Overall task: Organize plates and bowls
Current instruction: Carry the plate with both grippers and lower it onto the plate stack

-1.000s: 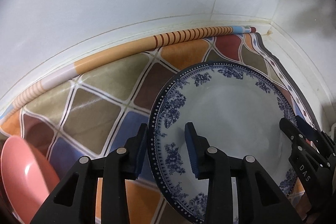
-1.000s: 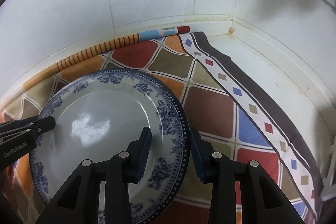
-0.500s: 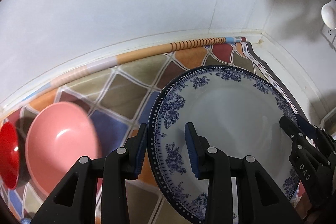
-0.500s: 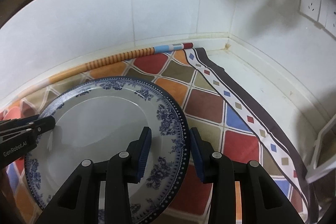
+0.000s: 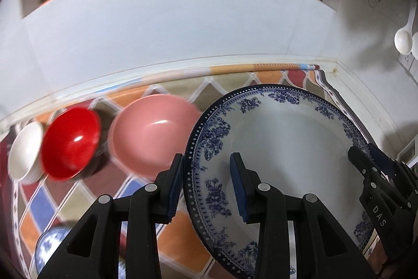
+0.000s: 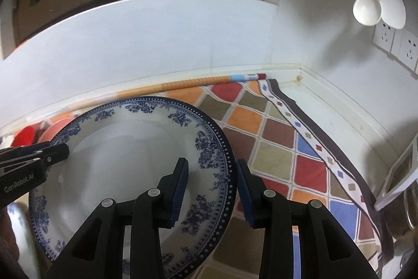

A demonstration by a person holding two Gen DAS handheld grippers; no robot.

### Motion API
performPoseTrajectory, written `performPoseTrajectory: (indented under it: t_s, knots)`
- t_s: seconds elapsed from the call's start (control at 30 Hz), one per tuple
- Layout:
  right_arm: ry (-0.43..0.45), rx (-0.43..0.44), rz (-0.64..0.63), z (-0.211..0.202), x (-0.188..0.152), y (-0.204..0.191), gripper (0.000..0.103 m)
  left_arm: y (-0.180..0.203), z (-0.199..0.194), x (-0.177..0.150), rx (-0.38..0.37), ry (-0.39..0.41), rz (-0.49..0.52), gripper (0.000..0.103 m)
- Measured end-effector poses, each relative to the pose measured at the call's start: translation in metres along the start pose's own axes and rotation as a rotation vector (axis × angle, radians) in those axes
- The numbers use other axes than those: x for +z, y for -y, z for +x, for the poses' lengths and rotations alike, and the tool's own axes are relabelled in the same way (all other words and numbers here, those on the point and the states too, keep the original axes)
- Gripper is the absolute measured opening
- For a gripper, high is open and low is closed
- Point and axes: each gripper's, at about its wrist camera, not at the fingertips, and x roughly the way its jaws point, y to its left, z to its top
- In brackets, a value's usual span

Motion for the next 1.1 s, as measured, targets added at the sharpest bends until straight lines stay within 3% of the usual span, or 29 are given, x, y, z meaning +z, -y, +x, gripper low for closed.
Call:
performPoseTrajectory:
  t_s: [0.6, 1.1]
  knots:
    - [0.058, 0.144, -0.139, -0.066, -0.023, -0.097, 0.038, -0.105, -0.081, -0.055, 0.122, 0.046, -0.141, 0.036]
    - [0.062, 0.211, -0.2, -0.107, -0.051, -0.173, 0.038, -0.178, -0.123, -0.093, 0.17, 0.041, -0.21, 0.035]
